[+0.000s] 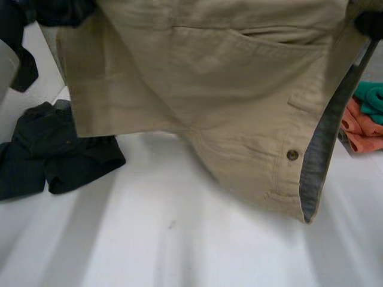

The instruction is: Fold the laundry.

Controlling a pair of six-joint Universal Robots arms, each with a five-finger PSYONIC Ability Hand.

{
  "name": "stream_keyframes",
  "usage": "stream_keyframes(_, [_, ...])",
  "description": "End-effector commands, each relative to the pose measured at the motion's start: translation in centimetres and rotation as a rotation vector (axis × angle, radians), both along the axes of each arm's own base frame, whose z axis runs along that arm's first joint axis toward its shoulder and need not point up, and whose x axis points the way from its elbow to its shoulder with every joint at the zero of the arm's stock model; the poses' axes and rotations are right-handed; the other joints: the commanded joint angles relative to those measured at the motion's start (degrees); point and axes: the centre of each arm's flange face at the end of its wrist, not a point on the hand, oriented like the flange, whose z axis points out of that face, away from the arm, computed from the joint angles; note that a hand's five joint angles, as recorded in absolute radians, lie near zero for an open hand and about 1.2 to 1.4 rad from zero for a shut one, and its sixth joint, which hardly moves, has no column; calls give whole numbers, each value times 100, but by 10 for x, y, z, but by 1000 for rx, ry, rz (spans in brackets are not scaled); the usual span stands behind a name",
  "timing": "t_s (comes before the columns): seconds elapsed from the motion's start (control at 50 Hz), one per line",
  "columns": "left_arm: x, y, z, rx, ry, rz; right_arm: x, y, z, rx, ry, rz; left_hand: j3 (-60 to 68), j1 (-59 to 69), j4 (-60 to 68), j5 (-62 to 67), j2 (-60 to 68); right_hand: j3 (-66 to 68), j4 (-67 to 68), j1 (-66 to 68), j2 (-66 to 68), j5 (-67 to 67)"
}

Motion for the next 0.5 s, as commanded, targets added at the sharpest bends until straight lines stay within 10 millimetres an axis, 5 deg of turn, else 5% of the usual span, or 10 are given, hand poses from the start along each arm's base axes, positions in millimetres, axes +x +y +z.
stream_keyframes(0.02, [-11,-45,-15,115,-59,20,3,-35,-14,79,-58,6,1179,1301,1132,1430,1150,1209,1132,1638,1276,1208])
stream_keyframes(0.12, [-21,-94,-44,160,-131,66,20,-60,-44,141,-53,8,1179,1301,1132,1430,1150,1209,1132,1638,1276,1208])
stream_keyframes(0.34, [-72,-186,-90,-25,-97,40,53,-172,-122,-56,-94,-214,1179,1301,1132,1430,1150,1209,1132,1638,1276,1208])
stream_keyframes(0.36, [-76,-197,-89,-72,-66,61,58,-188,-132,-120,-106,-250,-285,-163,-332,-34,-314,1209,1132,1638,1276,1208])
stream_keyframes(0.42, [-79,-212,-99,-58,-34,111,70,-205,-147,-195,-99,-280,-5821,-5699,-5868,-5570,-5850,-5430,-5507,-5001,-5363,-5430])
stream_keyframes(0.5, [-77,-207,-96,8,-24,137,88,-205,-170,-177,28,-260,-5821,-5699,-5868,-5570,-5850,-5791,-5868,-5362,-5724,-5792])
